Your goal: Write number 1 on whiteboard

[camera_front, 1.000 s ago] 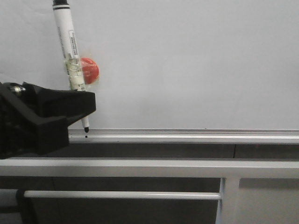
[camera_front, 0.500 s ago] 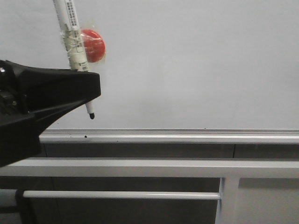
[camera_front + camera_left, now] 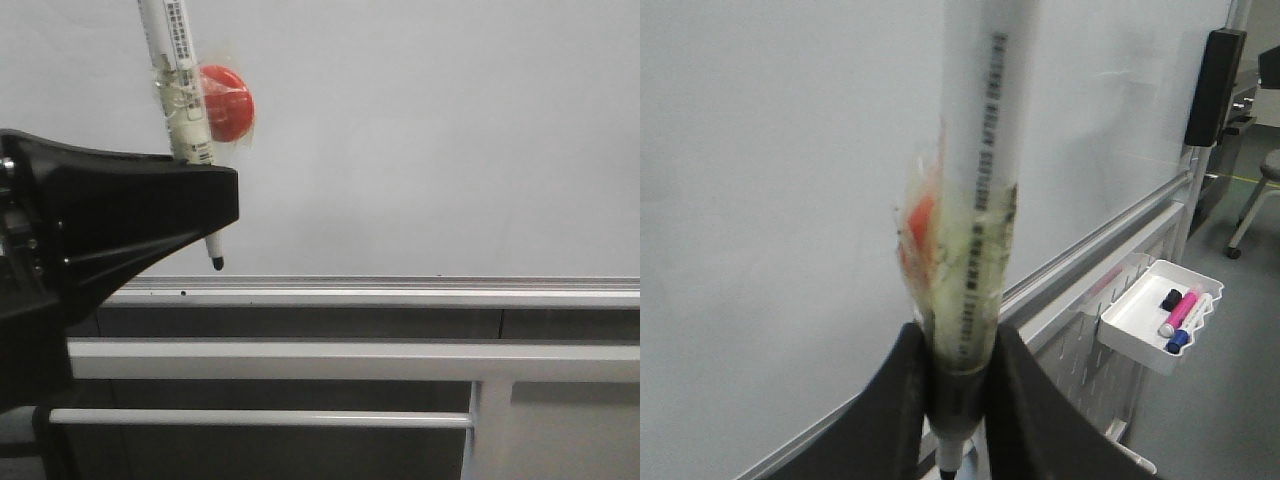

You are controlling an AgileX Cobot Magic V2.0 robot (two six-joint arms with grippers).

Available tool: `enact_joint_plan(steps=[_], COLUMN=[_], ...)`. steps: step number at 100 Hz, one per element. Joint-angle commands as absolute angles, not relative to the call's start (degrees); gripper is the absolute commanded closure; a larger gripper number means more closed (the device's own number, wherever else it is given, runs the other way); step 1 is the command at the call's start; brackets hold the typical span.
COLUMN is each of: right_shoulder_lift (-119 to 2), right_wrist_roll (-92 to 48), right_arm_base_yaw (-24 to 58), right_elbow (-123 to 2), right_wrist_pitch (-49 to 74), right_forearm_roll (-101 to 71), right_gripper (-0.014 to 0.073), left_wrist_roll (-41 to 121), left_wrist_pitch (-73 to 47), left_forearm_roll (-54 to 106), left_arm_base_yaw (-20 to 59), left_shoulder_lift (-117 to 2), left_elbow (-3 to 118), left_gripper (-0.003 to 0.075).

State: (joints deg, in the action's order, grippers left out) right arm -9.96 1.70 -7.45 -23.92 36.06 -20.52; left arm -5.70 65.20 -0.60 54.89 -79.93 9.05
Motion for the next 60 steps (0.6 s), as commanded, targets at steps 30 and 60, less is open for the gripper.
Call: enact_joint_plan(steps=[30,60], right_shoulder_lift=[-11.13,-11.40], right_wrist_roll=[-35.73,-49.41], right_arm_base_yaw=[-7.00,-7.00], right_elbow=[-25.71,-25.71], right_wrist_pitch=[47.99,54.79], right_forearm_roll=[-50.18,-54.67], right_gripper=[0.0657,0.0657], left_wrist_roll=[-5.64,-7.30], left_wrist_pitch=[60.88,39.48], left_forearm_roll=[-7.45,-20.96], left_arm_base_yaw=[55.28,55.28], left_shoulder_lift=[-78.41,-78.40], left_elbow=[10.12,20.97], left_gripper=[0.0741,0.0741])
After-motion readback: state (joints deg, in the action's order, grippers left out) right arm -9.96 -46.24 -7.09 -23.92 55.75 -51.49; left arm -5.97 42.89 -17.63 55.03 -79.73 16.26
